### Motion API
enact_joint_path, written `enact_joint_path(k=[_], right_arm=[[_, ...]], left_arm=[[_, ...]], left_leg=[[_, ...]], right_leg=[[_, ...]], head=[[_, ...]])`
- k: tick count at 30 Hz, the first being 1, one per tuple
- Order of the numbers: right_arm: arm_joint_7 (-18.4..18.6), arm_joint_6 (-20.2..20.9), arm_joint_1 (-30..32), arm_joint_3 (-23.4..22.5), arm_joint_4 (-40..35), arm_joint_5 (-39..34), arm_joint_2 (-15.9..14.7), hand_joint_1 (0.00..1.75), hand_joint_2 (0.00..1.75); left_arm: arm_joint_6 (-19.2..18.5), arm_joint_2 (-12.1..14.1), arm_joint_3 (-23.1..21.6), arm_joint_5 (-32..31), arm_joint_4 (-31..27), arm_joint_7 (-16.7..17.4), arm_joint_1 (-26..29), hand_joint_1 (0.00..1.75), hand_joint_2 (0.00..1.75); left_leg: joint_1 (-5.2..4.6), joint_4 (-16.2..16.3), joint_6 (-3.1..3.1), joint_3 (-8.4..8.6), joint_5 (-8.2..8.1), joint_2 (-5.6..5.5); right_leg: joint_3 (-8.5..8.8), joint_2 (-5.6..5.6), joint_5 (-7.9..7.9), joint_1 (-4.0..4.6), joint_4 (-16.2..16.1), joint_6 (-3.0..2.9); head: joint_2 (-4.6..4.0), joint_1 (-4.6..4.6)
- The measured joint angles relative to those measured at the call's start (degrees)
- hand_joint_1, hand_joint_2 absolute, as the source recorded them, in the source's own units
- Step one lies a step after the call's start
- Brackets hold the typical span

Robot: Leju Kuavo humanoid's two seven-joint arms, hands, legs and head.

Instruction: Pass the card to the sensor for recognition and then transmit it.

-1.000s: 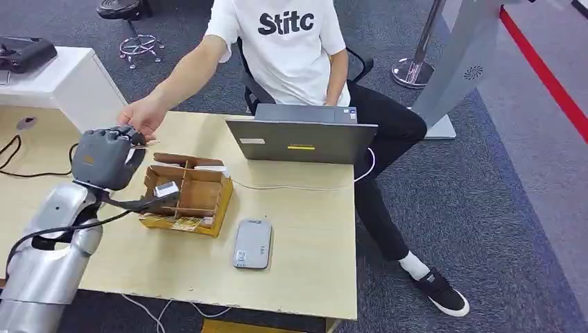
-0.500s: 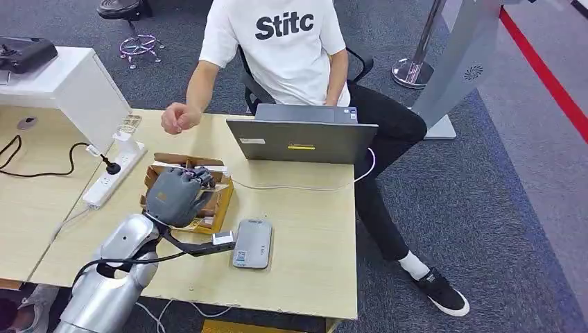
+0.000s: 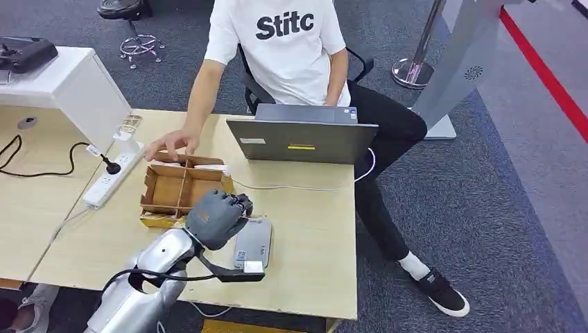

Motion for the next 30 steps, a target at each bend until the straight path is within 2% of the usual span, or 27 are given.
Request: enact_joint_path(k=[4,11,30], right_arm=[[0.11,0.07,-0.04,0.02,0.00,0.61,0.15,0.00,1.75],[0.11,0.07,-0.07,0.02,0.00,0.72,0.28,0.00,1.75],[0.11,0.04,-0.07,0.02,0.00,0.79,0.37,0.00,1.75]], left_arm=[[-0.31,0.00,-1.29,-0.96,3.53,1.46,-0.32,1.75,1.75],[0.02,-0.02,-1.64,-1.22,6.93,1.75,-0.39,1.75,1.75],[0.00,-0.11,-2.38,-1.25,9.07,1.83,-0.62,1.75,1.75]], left_leg=[[0.02,0.00,0.00,0.01,0.00,0.00],[0.03,0.00,-0.01,0.00,0.00,0.00],[0.03,0.00,0.00,0.00,0.00,0.00]], right_leg=[[0.00,0.00,0.00,0.01,0.02,0.00],[-0.01,0.00,0.00,0.02,0.01,-0.01],[0.00,0.00,0.00,0.02,0.01,0.00]], head=[[0.00,0.00],[0.00,0.00],[0.00,0.02]])
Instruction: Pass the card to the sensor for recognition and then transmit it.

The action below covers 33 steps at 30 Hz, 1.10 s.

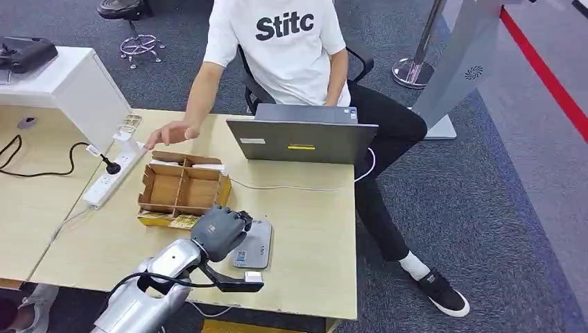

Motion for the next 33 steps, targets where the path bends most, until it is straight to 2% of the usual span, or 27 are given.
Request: enact_joint_path(k=[12,13,15,17,20,23,26,30,33], right_arm=[[0.63,-0.74,0.00,0.00,0.00,1.03,0.02,0.00,1.75],[0.68,-0.74,0.01,0.00,0.00,1.07,0.00,0.00,1.75],[0.85,-0.98,0.01,0.00,0.00,1.20,0.00,0.00,1.75],[0.98,-0.98,0.01,0.00,0.00,1.33,0.00,0.00,1.75],[1.03,-0.98,0.19,0.00,0.00,1.68,0.00,0.00,1.75],[1.01,-0.98,-0.03,0.00,0.00,1.84,0.00,0.00,1.75],[1.03,-1.16,0.01,0.00,0.00,1.84,0.00,0.00,1.75],[1.01,-1.25,0.07,0.00,0.00,1.92,0.00,0.00,1.75],[1.03,-1.25,0.05,-0.02,0.00,2.19,0.00,0.00,1.75]], left_arm=[[0.85,-0.72,0.00,-0.37,3.61,0.68,-0.69,1.75,1.75],[0.92,-0.66,0.02,0.60,3.91,1.16,-1.11,1.75,1.75],[0.79,1.12,0.46,5.68,3.69,3.00,-3.49,1.75,1.75],[-0.51,3.22,4.29,9.53,2.75,3.04,-7.72,1.75,1.75],[-1.05,4.66,9.39,8.62,2.32,1.73,-11.12,1.75,1.75],[-0.63,5.03,10.58,8.02,1.88,1.60,-11.29,1.75,1.75],[1.58,5.60,12.31,10.63,1.31,3.15,-11.39,1.75,1.75],[3.04,7.32,16.48,14.07,0.46,2.60,-12.11,1.75,1.75],[4.40,7.74,18.65,14.40,-0.04,2.01,-12.07,1.75,1.75]], left_leg=[[0.00,0.00,0.00,0.00,0.00,0.00],[0.00,0.00,-0.01,0.01,0.02,-0.01],[0.13,0.01,-0.03,-0.15,0.12,-0.03],[0.15,0.00,-0.13,-0.17,0.19,0.00],[0.14,-0.01,-0.13,-0.13,0.22,-0.03],[0.14,-0.01,-0.12,-0.17,0.23,-0.05],[0.14,-0.01,-0.12,-0.21,0.22,0.03],[0.13,-0.01,-0.12,-0.20,0.22,0.01],[0.14,-0.01,-0.12,-0.22,0.22,-0.03]], right_leg=[[0.02,-0.01,0.00,0.00,0.00,0.00],[0.02,-0.02,0.01,0.00,0.01,0.00],[-0.07,-0.03,0.09,0.11,0.04,-0.01],[-0.19,0.01,0.19,0.12,0.05,-0.14],[-0.16,-0.03,0.18,0.12,0.09,-0.14],[-0.16,-0.03,0.17,0.12,0.10,-0.14],[-0.20,0.07,0.18,0.12,0.10,-0.14],[-0.23,0.03,0.17,0.11,0.09,-0.14],[-0.22,-0.01,0.17,0.12,0.10,-0.14]], head=[[0.00,0.00],[0.00,-0.02],[0.00,0.04],[0.00,0.31],[0.00,-0.18],[0.00,-0.15],[0.00,-0.13],[0.00,-0.15],[0.00,-0.11]])
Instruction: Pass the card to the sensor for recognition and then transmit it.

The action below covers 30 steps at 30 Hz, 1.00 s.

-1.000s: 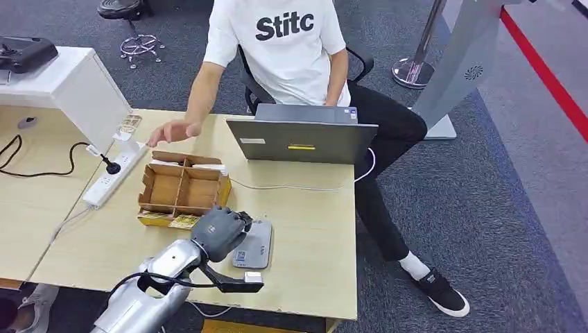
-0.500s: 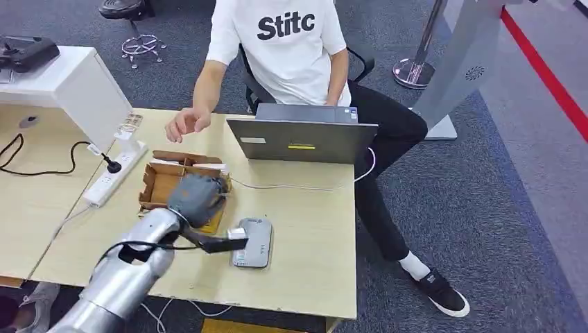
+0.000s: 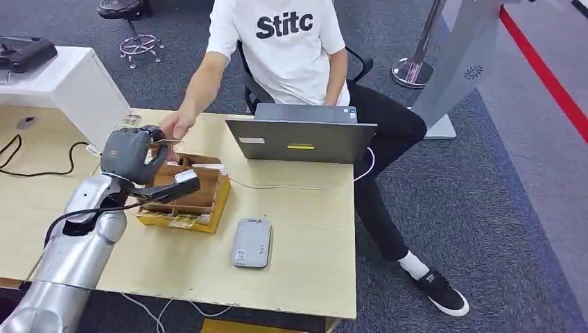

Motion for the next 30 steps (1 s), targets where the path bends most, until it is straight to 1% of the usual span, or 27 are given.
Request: enact_joint_path(k=[4,10,11,12,20,23,27,30], right_arm=[[0.04,-0.07,0.01,0.00,0.00,0.11,0.00,0.00,1.75],[0.07,-0.26,0.03,0.00,0.00,0.15,0.00,0.00,1.75],[0.07,-0.30,0.02,0.00,0.00,0.15,0.00,0.00,1.75],[0.07,-0.44,0.02,0.00,0.00,0.15,0.00,0.00,1.75],[0.13,-0.59,0.02,0.00,0.00,0.15,-0.02,0.00,1.75],[0.15,-0.61,0.04,0.00,0.00,0.15,-0.02,0.00,1.75],[0.15,-0.72,0.08,-0.22,0.00,0.02,0.00,0.00,1.75],[0.15,-0.72,0.14,-0.24,0.00,0.00,0.00,0.00,1.75]], left_arm=[[2.21,0.15,1.77,0.00,-0.57,-0.11,0.16,1.75,1.75],[2.49,0.15,2.97,-0.22,-0.81,-0.11,0.21,1.75,1.75],[2.49,0.15,3.01,-0.22,-0.81,-0.11,0.24,0.05,1.75],[2.51,0.15,3.10,-0.26,-0.81,-0.11,0.30,0.00,1.75],[3.12,0.13,3.25,-0.66,-1.25,-0.15,0.94,0.00,1.75],[3.75,-0.09,3.25,-0.72,-2.31,-0.15,2.24,0.00,1.75],[5.79,-1.18,3.25,-1.01,-4.53,0.13,5.16,0.00,1.75],[6.23,-2.52,3.25,-1.09,-6.47,0.46,7.58,0.00,1.75]], left_leg=[[0.00,0.00,0.00,0.00,0.00,0.00],[-0.01,0.00,0.00,0.00,0.00,0.04],[-0.01,0.00,0.00,-0.01,-0.01,0.05],[-0.01,0.00,0.00,-0.02,-0.01,0.06],[-0.01,0.00,0.00,-0.07,-0.05,0.03],[-0.01,0.00,0.00,-0.05,-0.04,0.05],[-0.03,0.01,0.00,-0.04,-0.04,0.04],[-0.04,0.01,0.00,-0.04,-0.04,0.04]], right_leg=[[0.00,0.00,0.00,0.00,0.00,0.00],[-0.01,0.06,0.01,-0.01,0.00,0.00],[-0.02,0.08,0.01,-0.01,0.00,0.00],[-0.03,0.10,0.01,-0.01,0.00,0.00],[-0.06,0.03,-0.04,-0.01,-0.04,0.03],[-0.06,0.05,-0.03,-0.01,-0.04,0.03],[-0.05,0.04,-0.02,-0.03,-0.04,0.03],[-0.05,0.05,-0.02,-0.03,-0.05,0.03]], head=[[0.00,0.00],[0.00,0.00],[0.00,-0.02],[0.00,-0.02],[0.00,-0.02],[0.00,0.00],[0.00,-0.02],[0.00,0.00]])
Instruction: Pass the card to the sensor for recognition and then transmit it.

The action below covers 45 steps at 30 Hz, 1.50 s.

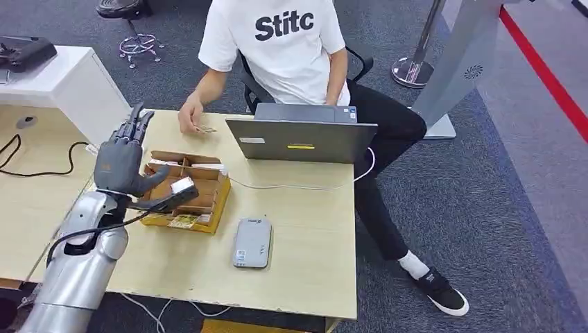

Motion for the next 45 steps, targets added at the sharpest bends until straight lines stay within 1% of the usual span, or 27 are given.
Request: enact_joint_path(k=[3,5,6,8,10,11,13,16,21,26,34,37,43,45], right_arm=[[-0.02,0.02,0.11,-0.02,0.00,-0.02,0.00,0.00,1.75],[0.00,-0.15,0.12,-0.11,0.00,-0.20,0.00,0.00,1.75],[0.00,-0.39,0.14,-0.24,0.00,-0.41,0.00,0.00,1.75],[0.00,-0.55,0.24,-0.89,0.00,-0.81,0.00,0.00,1.75],[-0.18,-0.55,0.31,-1.55,0.00,-1.24,0.00,0.00,1.75],[-0.20,-0.52,0.32,-1.75,0.00,-1.36,0.00,0.00,1.75],[-0.35,-0.39,0.34,-2.42,0.00,-1.40,0.00,0.00,1.75],[-0.37,-0.20,0.47,-2.95,0.00,-1.40,0.00,0.00,1.75],[-0.46,0.04,0.52,-3.65,0.00,-1.38,0.00,0.00,1.75],[-0.50,0.04,0.54,-3.98,0.00,-1.36,0.00,0.00,1.75],[-0.50,0.02,0.54,-4.15,0.00,-1.36,0.00,0.00,1.75],[-0.50,-0.15,0.55,-4.22,0.00,-1.29,0.00,0.00,1.75],[-0.31,-1.14,0.60,-4.61,0.00,-1.03,0.00,0.00,1.75],[-0.17,-1.16,0.62,-4.79,0.00,-0.83,0.00,0.00,1.75]], left_arm=[[-0.04,-0.59,0.00,0.11,-1.29,-0.02,1.12,0.00,1.75],[-0.35,-0.98,-0.02,0.42,-2.21,-0.81,1.92,0.00,1.75],[-1.04,-1.49,-0.02,0.52,-3.21,-1.70,2.81,0.00,1.75],[-4.08,-3.01,-0.56,1.94,-6.01,-2.91,5.52,0.00,1.75],[-6.99,-4.23,-2.24,3.52,-8.63,-3.06,8.67,0.00,1.75],[-7.72,-4.63,-3.48,3.83,-9.67,-3.10,10.11,0.00,1.75],[-8.65,-5.04,-5.87,4.50,-11.67,-3.21,12.54,0.00,1.75],[-9.20,-5.07,-7.91,2.58,-13.45,-3.08,14.74,0.00,1.75],[-9.40,-3.91,-9.09,0.09,-14.39,-2.84,16.61,0.00,1.75],[-9.40,-2.93,-9.11,-0.09,-14.54,-2.84,17.16,0.00,1.75],[-9.38,-2.38,-9.11,-0.53,-14.87,-2.84,17.40,0.00,1.75],[-8.35,-1.60,-9.11,-4.84,-15.17,-1.91,17.80,0.00,1.75],[-2.01,2.08,-8.76,-16.40,-16.46,1.64,20.00,0.00,1.75],[-1.14,3.37,-8.15,-17.62,-16.46,2.08,20.55,0.00,1.75]], left_leg=[[0.00,0.00,0.00,0.00,0.00,-0.01],[0.00,0.00,0.00,0.00,0.00,0.00],[0.00,0.00,0.00,0.01,-0.01,0.01],[-0.01,0.00,0.00,0.01,-0.01,0.01],[-0.01,0.00,0.06,0.00,-0.05,0.01],[-0.01,0.00,0.06,-0.01,-0.06,0.02],[-0.03,0.00,0.05,-0.01,-0.11,0.05],[-0.02,0.00,0.05,-0.01,-0.11,0.02],[0.01,-0.01,0.04,0.02,-0.09,0.03],[0.01,-0.01,0.03,0.01,-0.07,0.02],[-0.01,-0.01,0.03,0.00,-0.08,0.02],[-0.01,-0.01,0.03,0.01,-0.08,0.03],[0.01,-0.03,0.03,0.00,-0.08,0.03],[0.02,-0.04,0.03,0.00,-0.08,0.03]], right_leg=[[0.00,-0.02,0.00,0.00,0.00,0.00],[-0.01,-0.01,0.00,0.00,0.00,0.00],[-0.01,0.00,0.00,0.00,-0.01,0.00],[-0.01,0.00,-0.01,0.00,-0.03,0.00],[-0.01,0.00,-0.04,-0.01,-0.04,0.04],[-0.01,0.00,-0.04,-0.01,-0.04,0.04],[-0.01,0.03,-0.04,-0.02,-0.05,0.04],[-0.01,-0.01,-0.05,-0.01,-0.06,0.06],[-0.01,-0.01,-0.05,0.01,-0.02,0.06],[0.00,-0.02,-0.05,0.00,-0.01,0.06],[0.01,-0.02,-0.05,-0.01,-0.03,0.06],[0.01,0.01,-0.05,-0.01,-0.02,0.06],[0.00,-0.01,-0.06,0.01,-0.01,0.05],[-0.01,-0.01,-0.06,0.01,-0.01,0.05]], head=[[0.00,-0.02],[0.00,-0.02],[0.00,-0.02],[0.00,-0.02],[0.00,-0.02],[0.00,0.00],[0.00,0.00],[0.00,0.00],[0.00,-0.02],[0.00,-0.02],[0.00,-0.02],[0.00,-0.02],[0.00,-0.02],[0.00,-0.02]])
